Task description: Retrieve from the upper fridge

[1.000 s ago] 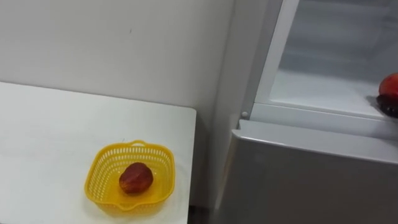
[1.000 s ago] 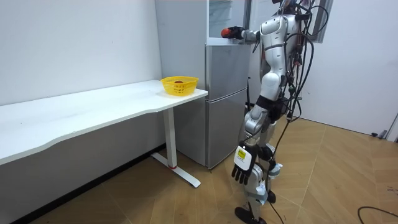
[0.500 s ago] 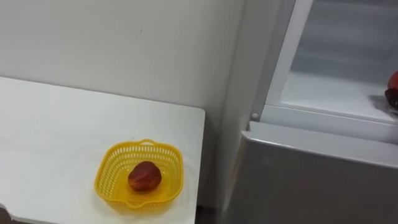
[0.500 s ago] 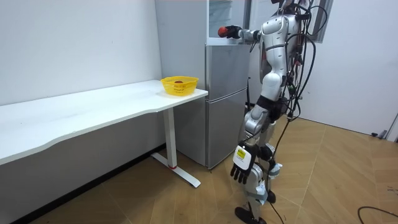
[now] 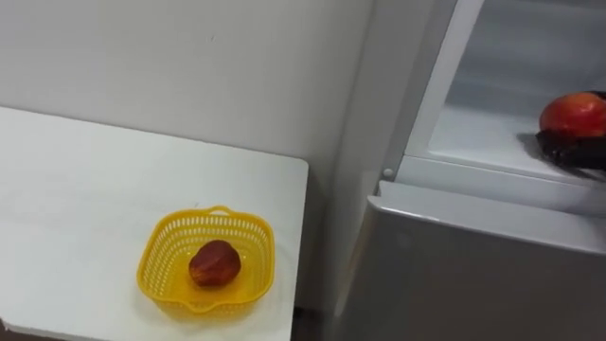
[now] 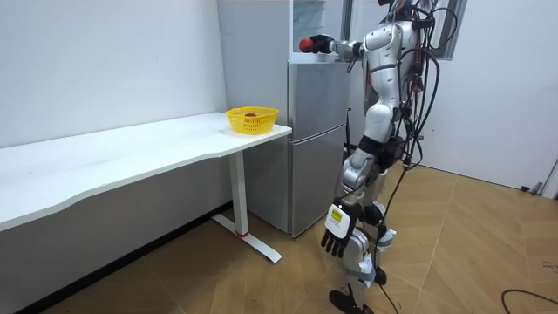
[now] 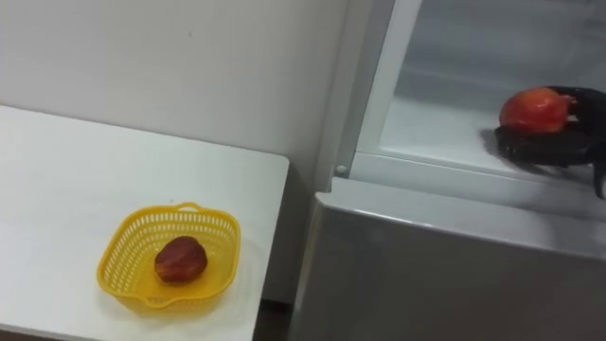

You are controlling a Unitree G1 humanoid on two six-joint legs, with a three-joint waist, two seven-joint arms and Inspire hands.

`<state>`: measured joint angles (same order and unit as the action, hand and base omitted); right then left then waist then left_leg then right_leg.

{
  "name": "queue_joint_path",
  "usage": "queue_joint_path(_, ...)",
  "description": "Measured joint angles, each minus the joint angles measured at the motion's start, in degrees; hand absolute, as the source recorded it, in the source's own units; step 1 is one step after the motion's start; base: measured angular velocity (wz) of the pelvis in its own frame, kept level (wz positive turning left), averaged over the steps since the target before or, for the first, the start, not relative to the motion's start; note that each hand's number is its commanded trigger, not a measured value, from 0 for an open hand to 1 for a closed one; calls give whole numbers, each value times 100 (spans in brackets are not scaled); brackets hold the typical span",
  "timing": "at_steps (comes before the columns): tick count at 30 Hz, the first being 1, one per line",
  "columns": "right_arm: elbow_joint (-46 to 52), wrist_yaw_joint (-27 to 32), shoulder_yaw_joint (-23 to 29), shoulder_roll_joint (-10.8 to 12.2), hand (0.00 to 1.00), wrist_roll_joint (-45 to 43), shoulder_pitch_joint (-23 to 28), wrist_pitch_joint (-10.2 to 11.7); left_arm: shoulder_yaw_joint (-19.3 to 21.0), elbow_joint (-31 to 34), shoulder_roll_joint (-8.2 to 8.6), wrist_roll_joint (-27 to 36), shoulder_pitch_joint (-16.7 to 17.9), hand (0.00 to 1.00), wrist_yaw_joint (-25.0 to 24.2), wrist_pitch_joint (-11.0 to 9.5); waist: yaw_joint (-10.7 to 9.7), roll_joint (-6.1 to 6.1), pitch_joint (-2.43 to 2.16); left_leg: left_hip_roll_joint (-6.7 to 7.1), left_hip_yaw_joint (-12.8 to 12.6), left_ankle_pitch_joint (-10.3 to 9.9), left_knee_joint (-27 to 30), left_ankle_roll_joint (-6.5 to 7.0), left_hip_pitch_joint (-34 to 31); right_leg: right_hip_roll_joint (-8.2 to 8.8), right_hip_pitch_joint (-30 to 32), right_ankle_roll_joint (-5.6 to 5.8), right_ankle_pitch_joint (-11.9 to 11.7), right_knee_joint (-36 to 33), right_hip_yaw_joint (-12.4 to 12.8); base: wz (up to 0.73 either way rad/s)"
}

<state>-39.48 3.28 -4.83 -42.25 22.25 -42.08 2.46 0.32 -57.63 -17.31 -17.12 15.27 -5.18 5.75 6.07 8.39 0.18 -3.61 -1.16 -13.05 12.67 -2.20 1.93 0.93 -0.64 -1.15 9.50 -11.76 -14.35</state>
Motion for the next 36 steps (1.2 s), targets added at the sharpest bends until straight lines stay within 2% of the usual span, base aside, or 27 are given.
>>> queue_joint_path(2, 443, 59, 11, 14, 100, -2, 215, 0, 1, 0, 9, 0, 2, 0, 1, -26, -2, -60, -7, -1, -20, 2, 1, 2, 53, 1, -38, 1, -1, -5, 11, -8)
queue_joint_path(4, 1095, 208, 72, 55, 100, -126, 566, -7, -1, 21, 28, 18, 7, 0, 14, -74, -6, -139, -47, -6, -21, 3, -6, 2, 96, -5, -70, 1, 0, -2, 10, -7)
queue_joint_path(9, 2194, 366, 164, 206, 100, -386, 1084, -19, -61, 26, 100, 78, 3, 0, 75, -119, -44, -242, -24, -26, -49, 3, -64, 2, 229, -29, -149, 2, 0, 7, 69, -7)
queue_joint_path(13, 3306, 353, 157, 492, 100, -698, 1549, -3, -61, -29, 106, 74, 8, 0, 128, -145, -111, -255, -6, -32, -64, 4, -139, -1, 278, -42, -137, 2, 0, -2, 120, -6)
queue_joint_path(15, 3829, 366, 164, 669, 100, -800, 1765, 4, -61, -54, 129, 78, -1, 0, 151, -238, -126, -257, 1, -9, -71, 4, -137, -1, 267, -19, -130, 4, 2, -18, 129, 0)
queue_joint_path(18, 4397, 360, 166, 882, 100, -1023, 1868, 36, -50, -101, 179, 75, 9, 0, 221, -281, -167, -274, 16, 18, -62, 0, -129, 3, 250, 6, -114, 26, 18, -74, 143, 1)
queue_joint_path(20, 4727, 351, 172, 913, 100, -1094, 1868, 76, -46, -101, 195, 71, 5, 0, 209, -296, -166, -302, 31, 23, -61, -6, -125, 10, 235, 9, -96, 28, 20, -82, 152, 0)
queue_joint_path(23, 5219, 304, 172, 937, 100, -1129, 1868, 217, -46, -100, 228, 69, 58, 0, 204, -352, -174, -337, 26, 21, -58, -5, -125, 10, 245, 6, -106, 26, 19, -82, 154, 0)
queue_joint_path(24, 5363, 279, 175, 996, 100, -1135, 1868, 271, -48, -100, 254, 69, 90, 0, 214, -366, -178, -365, 40, 21, -58, -5, -128, 10, 274, 3, -139, 27, 19, -77, 158, 0)
queue_joint_path(26, 5553, 258, 174, 1208, 100, -1199, 1868, 328, -60, -102, 287, 76, 60, 0, 219, -369, -220, -351, 18, 21, -54, -5, -118, 10, 269, 2, -141, 27, 19, -76, 158, 0)
queue_joint_path(27, 5670, 180, 172, 1310, 100, -1282, 1878, 341, -61, -163, 308, 76, 56, 0, 218, -383, -244, -376, 26, 20, -52, -5, -118, 10, 266, 2, -140, 27, 19, -74, 156, 0)
queue_joint_path(33, 6273, -361, 125, 1494, 100, -1715, 2443, 388, -80, -364, 325, 77, -123, 0, 197, -386, -226, -438, 4, 18, -52, -5, -119, 10, 269, 2, -139, 26, 19, -77, 156, 0)
queue_joint_path(36, 6278, -544, 50, 1552, 100, -1884, 2505, 386, -109, -551, 332, 80, -249, 0, 193, -405, -192, -470, -10, 16, -59, -5, -120, 10, 281, 2, -135, 24, 17, -95, 164, 0)
